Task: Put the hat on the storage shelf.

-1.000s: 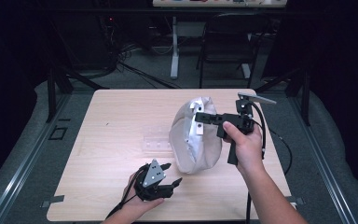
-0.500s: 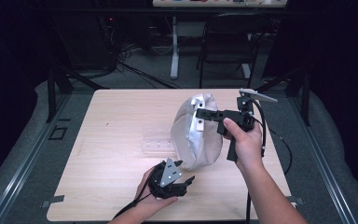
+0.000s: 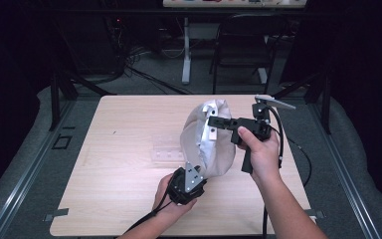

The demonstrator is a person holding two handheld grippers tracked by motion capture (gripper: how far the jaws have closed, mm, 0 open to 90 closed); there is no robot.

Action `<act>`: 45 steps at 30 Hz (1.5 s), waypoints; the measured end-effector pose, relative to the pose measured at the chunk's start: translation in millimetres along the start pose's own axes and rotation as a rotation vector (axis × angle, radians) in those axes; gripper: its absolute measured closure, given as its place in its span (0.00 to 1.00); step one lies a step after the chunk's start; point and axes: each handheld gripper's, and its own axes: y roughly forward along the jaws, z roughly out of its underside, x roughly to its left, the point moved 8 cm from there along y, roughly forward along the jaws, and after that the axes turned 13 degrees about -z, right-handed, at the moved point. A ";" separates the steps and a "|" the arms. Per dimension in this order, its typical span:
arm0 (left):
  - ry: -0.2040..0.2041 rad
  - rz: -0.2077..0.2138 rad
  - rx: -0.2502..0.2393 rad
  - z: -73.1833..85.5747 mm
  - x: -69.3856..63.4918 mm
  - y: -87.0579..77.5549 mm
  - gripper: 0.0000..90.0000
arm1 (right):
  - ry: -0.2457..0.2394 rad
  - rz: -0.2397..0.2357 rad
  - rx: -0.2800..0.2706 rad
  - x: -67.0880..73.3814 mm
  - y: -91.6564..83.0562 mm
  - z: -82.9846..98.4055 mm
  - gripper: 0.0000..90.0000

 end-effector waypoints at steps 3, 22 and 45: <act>-0.003 -0.003 -0.010 -1.0 5.8 -2.7 0.70 | -0.005 0.000 -0.002 1.6 -1.0 0.0 0.91; -0.054 0.023 -0.106 -5.3 30.2 -10.0 0.89 | -0.001 -0.003 0.014 -2.5 3.1 4.3 0.92; -0.152 0.127 -0.114 -31.1 70.0 12.8 0.92 | 0.015 0.036 0.009 -19.9 12.0 -5.3 0.92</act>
